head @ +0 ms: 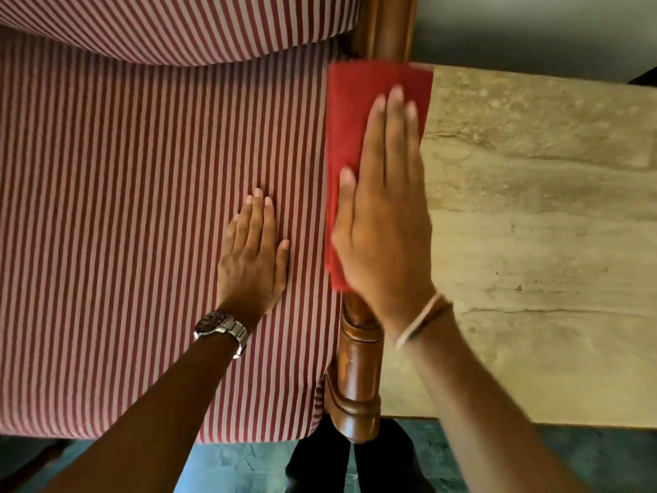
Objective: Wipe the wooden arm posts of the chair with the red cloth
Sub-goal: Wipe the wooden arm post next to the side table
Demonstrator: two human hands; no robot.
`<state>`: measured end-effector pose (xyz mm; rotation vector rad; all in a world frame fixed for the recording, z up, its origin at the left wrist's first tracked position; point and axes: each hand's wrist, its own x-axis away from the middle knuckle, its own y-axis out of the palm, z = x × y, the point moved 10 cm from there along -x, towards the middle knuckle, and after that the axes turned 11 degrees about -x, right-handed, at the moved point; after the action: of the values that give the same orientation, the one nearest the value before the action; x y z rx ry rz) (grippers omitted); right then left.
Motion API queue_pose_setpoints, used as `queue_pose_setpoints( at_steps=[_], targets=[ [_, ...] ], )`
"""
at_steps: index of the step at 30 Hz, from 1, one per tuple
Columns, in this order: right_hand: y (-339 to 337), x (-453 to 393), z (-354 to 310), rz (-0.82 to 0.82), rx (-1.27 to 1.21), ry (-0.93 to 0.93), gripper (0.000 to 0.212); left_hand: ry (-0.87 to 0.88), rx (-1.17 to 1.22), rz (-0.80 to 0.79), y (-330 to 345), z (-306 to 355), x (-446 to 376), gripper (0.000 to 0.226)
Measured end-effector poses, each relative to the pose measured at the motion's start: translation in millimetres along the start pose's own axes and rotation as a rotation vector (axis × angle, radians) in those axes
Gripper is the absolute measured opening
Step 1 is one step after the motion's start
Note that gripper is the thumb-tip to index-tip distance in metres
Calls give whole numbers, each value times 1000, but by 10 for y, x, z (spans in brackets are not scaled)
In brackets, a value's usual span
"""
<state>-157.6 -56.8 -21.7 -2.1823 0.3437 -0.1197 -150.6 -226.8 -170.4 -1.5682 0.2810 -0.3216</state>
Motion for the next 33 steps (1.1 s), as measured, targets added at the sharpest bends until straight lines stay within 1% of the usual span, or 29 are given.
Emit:
queue_pose_setpoints(
  at_steps=[2,4,8,10,12,14,16,17,19,21,23,25,27,29,30,33],
  targets=[
    [17,466,-12,-34,8,15,60,12,-5,15,-11,23,-8,62],
    [41,650,-31,-53,44,0,61,8,-18,26,-20,20,-6,62],
    [58,11,-87,-27,118,-34,65,1,-23,-5,-11,17,-4,62],
    [15,-262,-54,3,119,-18,65,0,-26,-18,-6,20,-3,62],
    [-18,-164,-29,22,57,-3,63,-5,-18,-19,-14,23,-9,62],
    [-5,238,-18,-7,14,24,62,-2,-14,-9,-14,24,-10,62],
    [31,634,-27,-51,33,27,63,-2,-16,0,8,21,-11,62],
    [43,696,-25,-59,50,19,63,-4,-19,3,17,13,-12,62],
    [29,472,-34,-40,69,-8,65,-6,-14,3,14,12,-2,62],
    [23,38,-56,-13,78,-29,67,-2,-10,5,-3,14,-2,62],
    [-19,-248,-29,13,88,-7,68,-4,-10,2,-23,19,-7,62],
    [-31,-137,-6,29,38,19,66,-12,-12,0,-46,23,-3,62],
    [-18,254,0,23,-8,54,66,-9,-7,1,-51,32,-7,62],
    [19,612,-3,-1,-5,69,66,-16,-7,6,-30,28,-10,62],
    [25,656,0,-7,12,66,67,-22,-7,8,-15,19,-6,62],
    [13,170,0,14,41,23,69,-15,-12,0,20,14,-8,62]
  ],
)
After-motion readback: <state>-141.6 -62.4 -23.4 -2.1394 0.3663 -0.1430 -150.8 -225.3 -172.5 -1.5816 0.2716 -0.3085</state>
